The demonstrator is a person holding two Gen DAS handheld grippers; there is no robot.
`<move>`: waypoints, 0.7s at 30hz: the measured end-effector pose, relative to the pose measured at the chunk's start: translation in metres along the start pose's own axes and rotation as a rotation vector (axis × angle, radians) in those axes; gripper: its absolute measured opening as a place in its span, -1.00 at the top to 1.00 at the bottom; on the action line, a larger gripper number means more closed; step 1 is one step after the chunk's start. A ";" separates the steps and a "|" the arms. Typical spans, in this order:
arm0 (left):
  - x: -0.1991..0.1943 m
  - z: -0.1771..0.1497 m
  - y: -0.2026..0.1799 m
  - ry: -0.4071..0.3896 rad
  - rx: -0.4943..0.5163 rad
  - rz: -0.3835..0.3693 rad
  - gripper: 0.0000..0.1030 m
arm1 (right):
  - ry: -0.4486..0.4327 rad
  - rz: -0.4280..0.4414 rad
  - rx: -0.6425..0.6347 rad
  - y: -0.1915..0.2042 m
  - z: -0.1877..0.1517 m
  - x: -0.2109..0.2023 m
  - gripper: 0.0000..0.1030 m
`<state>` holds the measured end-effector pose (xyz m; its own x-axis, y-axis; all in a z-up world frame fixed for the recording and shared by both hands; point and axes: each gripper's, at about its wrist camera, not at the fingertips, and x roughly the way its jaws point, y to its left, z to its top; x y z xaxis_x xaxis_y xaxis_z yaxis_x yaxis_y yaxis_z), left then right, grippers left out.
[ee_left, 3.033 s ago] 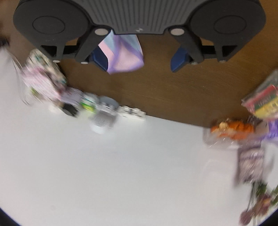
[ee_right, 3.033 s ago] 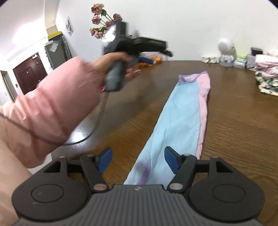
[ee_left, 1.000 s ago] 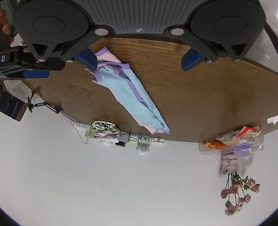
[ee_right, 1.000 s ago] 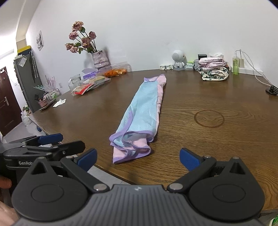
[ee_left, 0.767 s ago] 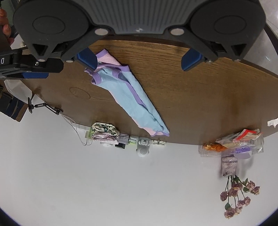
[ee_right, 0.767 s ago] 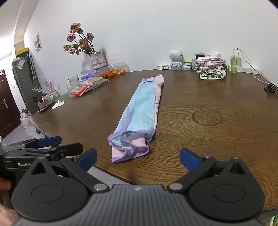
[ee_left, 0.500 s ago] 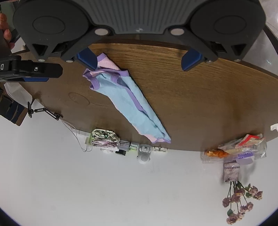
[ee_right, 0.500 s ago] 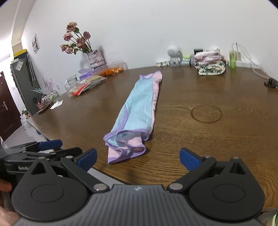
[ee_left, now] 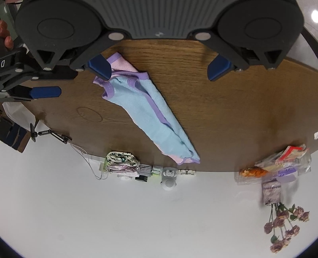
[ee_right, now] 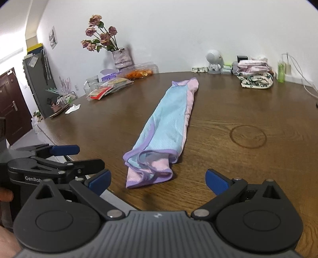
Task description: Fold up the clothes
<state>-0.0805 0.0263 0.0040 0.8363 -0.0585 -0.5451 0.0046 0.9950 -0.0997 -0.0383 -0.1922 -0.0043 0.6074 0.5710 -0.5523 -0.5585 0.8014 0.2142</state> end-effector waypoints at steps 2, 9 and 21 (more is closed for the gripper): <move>0.004 0.001 -0.001 0.005 0.009 -0.002 -1.00 | 0.006 0.004 -0.006 -0.002 0.002 0.002 -0.99; 0.016 0.003 0.000 0.019 0.030 0.004 -1.00 | 0.009 0.002 -0.013 -0.010 0.007 0.009 -0.99; 0.032 0.020 0.005 0.007 0.200 -0.114 -1.00 | 0.031 -0.002 -0.064 -0.027 0.018 0.020 -0.99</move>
<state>-0.0430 0.0314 0.0024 0.8204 -0.1715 -0.5455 0.2083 0.9781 0.0056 -0.0008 -0.1997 -0.0069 0.5910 0.5631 -0.5777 -0.5933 0.7886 0.1616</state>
